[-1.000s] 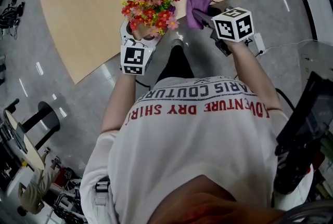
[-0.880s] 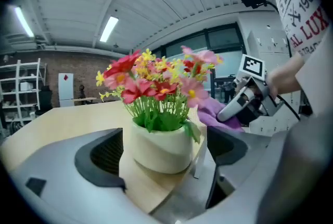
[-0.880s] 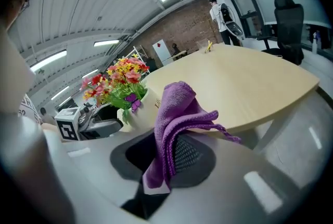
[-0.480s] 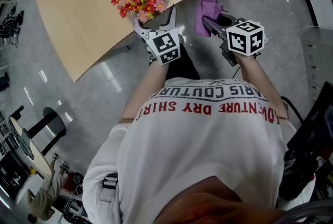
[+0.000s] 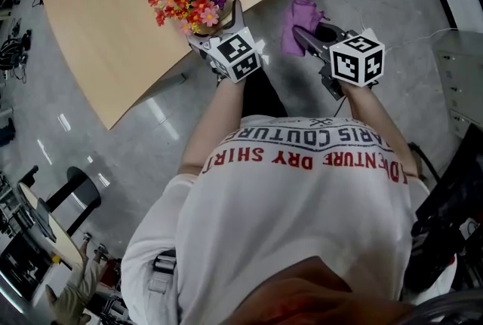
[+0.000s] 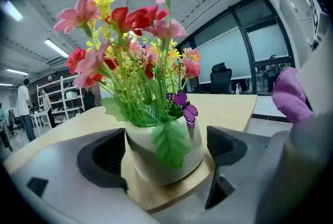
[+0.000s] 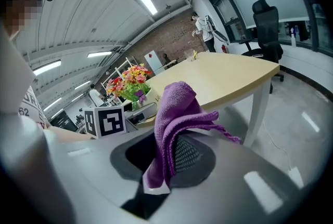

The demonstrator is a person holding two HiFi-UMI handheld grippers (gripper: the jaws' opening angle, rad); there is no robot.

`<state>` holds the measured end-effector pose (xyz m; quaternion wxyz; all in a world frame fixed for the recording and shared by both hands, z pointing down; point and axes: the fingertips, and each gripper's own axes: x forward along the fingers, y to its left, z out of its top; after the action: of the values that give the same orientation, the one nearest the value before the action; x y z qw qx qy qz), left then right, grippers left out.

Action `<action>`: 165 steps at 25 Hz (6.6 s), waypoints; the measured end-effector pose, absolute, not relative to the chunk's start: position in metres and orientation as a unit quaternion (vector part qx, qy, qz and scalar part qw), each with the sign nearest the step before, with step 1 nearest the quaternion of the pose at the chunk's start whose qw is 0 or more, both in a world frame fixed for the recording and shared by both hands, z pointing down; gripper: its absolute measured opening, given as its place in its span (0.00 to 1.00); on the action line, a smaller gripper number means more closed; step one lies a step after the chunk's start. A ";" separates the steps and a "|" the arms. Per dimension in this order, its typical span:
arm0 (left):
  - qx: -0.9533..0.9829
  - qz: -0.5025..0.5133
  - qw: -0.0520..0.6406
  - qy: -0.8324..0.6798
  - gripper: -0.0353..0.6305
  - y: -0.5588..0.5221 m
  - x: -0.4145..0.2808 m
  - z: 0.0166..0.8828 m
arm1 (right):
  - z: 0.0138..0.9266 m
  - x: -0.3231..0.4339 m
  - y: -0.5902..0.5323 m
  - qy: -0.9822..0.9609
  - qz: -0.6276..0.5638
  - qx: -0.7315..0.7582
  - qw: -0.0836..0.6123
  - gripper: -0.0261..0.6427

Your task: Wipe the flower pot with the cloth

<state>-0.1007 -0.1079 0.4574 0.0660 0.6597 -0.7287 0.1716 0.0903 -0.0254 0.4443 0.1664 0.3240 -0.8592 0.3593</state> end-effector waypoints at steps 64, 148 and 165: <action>0.872 0.180 0.102 -0.443 0.74 -0.097 -0.108 0.462 | 0.469 -0.012 -0.111 -0.865 0.385 0.274 0.170 0.11; 0.882 0.285 0.088 -0.366 0.62 -0.096 -0.113 0.462 | 0.480 -0.020 -0.134 -0.872 0.333 0.186 0.306 0.11; 0.852 0.135 0.172 -0.475 0.53 0.040 -0.115 0.375 | 0.334 0.047 -0.002 -0.946 0.228 0.177 0.150 0.11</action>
<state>-0.1151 0.0398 0.3754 0.1716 0.8523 -0.4752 0.1353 0.0475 -0.0019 0.3341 0.1503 0.1772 -0.9456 0.2276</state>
